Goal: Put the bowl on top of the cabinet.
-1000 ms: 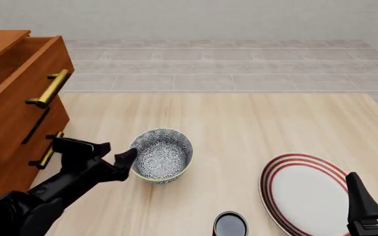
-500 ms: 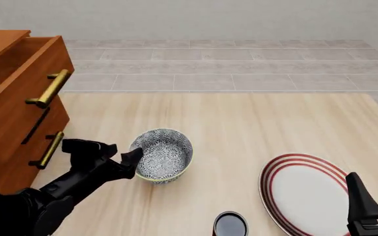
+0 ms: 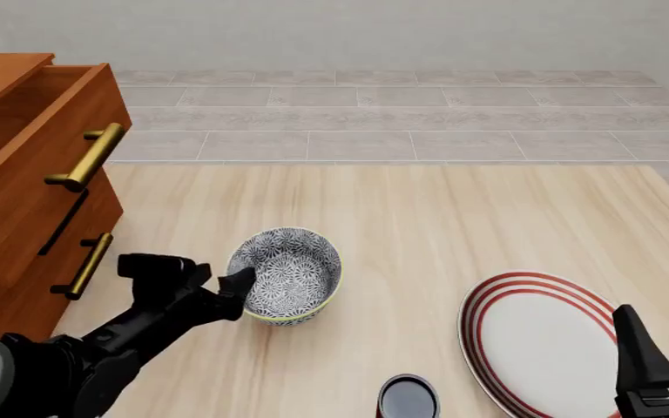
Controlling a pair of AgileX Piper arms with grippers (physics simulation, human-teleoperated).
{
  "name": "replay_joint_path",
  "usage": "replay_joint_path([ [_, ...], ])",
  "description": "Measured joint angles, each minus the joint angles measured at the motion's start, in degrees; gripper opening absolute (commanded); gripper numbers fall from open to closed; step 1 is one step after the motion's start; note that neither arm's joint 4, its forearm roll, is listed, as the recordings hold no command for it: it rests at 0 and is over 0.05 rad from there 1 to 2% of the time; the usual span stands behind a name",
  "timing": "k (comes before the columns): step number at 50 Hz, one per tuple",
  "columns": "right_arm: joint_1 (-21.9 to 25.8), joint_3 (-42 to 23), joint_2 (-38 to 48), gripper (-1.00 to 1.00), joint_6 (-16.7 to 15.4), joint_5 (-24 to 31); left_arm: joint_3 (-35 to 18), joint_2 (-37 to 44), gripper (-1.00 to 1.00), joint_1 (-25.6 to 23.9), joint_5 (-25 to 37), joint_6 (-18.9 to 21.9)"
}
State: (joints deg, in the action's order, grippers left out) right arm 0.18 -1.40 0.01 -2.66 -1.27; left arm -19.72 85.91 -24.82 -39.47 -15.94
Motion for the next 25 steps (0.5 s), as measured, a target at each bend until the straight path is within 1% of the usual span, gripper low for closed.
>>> replay_joint_path([
  [25, 0.0, 0.1, 0.0, 1.00, 0.0, -0.1, 0.0, 5.4, 1.00, 0.0, -3.7, -1.5],
])
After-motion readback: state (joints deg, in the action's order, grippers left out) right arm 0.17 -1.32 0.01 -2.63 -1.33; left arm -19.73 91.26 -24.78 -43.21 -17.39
